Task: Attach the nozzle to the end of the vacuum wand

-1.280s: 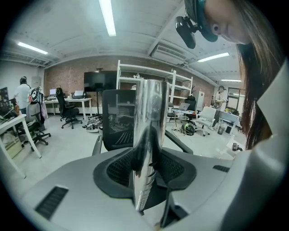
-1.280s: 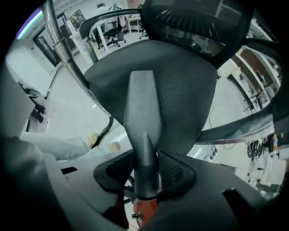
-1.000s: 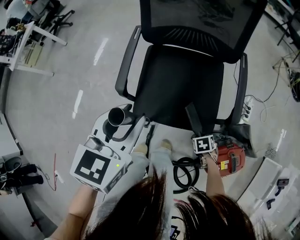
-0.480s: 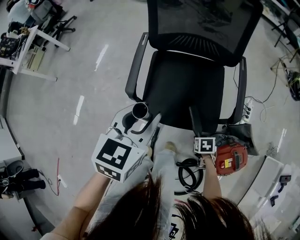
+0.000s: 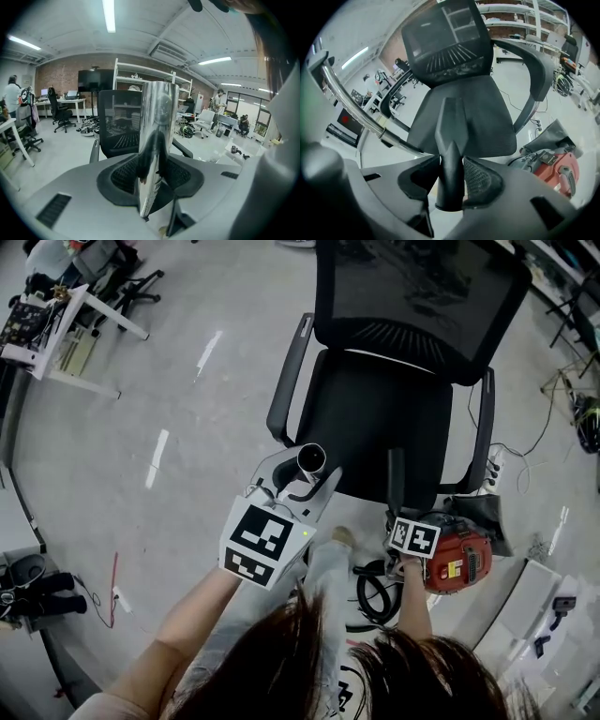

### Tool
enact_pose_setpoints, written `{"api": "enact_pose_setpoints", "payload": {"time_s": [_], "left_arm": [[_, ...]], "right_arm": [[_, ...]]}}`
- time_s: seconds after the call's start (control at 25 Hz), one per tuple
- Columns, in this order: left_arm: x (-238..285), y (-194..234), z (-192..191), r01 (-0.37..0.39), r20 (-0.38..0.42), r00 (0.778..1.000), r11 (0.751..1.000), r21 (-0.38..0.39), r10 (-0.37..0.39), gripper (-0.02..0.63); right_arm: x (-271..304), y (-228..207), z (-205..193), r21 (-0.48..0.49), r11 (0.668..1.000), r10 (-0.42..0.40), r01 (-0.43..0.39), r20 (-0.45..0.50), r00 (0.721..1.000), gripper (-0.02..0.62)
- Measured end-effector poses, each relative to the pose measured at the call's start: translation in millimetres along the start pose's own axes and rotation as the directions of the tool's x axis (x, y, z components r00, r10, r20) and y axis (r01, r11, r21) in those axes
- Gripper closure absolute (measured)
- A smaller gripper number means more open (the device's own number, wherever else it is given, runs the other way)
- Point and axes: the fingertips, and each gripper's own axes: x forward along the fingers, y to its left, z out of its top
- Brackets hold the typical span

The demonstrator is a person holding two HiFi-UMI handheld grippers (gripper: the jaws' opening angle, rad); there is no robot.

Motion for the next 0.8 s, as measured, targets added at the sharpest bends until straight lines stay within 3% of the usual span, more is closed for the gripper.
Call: {"api": "enact_pose_setpoints", "payload": {"time_s": [0.56, 0.8], "left_arm": [[-6.3, -4.2, 2.7, -0.001, -0.012, 1.000, 1.000, 0.002, 0.001, 0.448], [-17.2, -9.1, 4.1, 0.017, -0.020, 1.000, 1.000, 0.010, -0.017, 0.448]], "right_arm": [[-70.2, 47.7, 9.6, 0.087, 0.995, 0.035, -0.047, 0.137, 0.990, 0.422], [-109.5, 78.2, 17.1, 0.133, 0.987, 0.062, -0.095, 0.233, 0.970, 0.422]]}}
